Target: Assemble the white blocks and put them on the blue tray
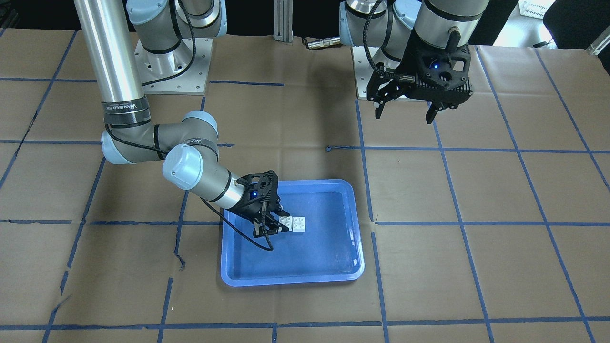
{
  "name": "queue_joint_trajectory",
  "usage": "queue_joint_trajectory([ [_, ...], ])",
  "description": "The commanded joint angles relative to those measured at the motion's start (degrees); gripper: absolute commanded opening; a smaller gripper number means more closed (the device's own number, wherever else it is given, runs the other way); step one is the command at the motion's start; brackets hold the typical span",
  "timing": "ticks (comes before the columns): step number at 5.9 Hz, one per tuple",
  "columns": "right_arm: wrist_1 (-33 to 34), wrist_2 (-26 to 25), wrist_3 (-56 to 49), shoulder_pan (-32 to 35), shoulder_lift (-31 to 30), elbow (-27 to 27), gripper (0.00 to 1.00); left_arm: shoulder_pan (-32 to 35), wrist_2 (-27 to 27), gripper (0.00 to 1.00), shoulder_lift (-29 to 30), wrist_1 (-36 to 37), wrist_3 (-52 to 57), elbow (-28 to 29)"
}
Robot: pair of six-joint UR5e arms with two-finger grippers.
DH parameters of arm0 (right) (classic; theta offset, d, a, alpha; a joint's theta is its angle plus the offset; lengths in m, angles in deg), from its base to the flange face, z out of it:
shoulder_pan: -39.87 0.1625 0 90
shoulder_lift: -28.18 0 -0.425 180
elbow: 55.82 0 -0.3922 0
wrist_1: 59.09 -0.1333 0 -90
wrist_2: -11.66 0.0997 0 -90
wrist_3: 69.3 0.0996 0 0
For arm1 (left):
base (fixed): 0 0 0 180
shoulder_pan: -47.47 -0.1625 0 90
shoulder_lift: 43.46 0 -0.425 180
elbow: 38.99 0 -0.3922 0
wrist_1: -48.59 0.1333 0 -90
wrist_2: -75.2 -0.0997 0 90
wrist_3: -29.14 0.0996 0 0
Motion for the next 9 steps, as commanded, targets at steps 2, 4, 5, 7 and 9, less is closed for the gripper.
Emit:
queue_joint_trajectory([
  [2, 0.00, 0.05, -0.43, 0.09, 0.00, 0.04, 0.23, 0.00, -0.07, 0.99, -0.06, -0.06, 0.02, -0.05],
  [4, -0.17, -0.04, -0.26, 0.70, 0.09, 1.00, 0.23, -0.09, -0.07, 0.99, -0.15, -0.06, 0.02, -0.05],
  [5, -0.17, -0.04, -0.26, 0.79, 0.09, 1.00, 0.24, -0.09, -0.07, 0.99, -0.15, -0.06, 0.02, -0.05],
  [7, -0.17, -0.04, 0.00, 0.79, 0.09, 1.00, 0.37, -0.09, 0.02, 0.99, -0.15, -0.06, 0.10, -0.05],
  [9, -0.17, -0.04, 0.09, 0.79, 0.09, 1.00, 0.54, -0.09, 0.02, 0.99, -0.15, -0.06, 0.19, -0.05],
])
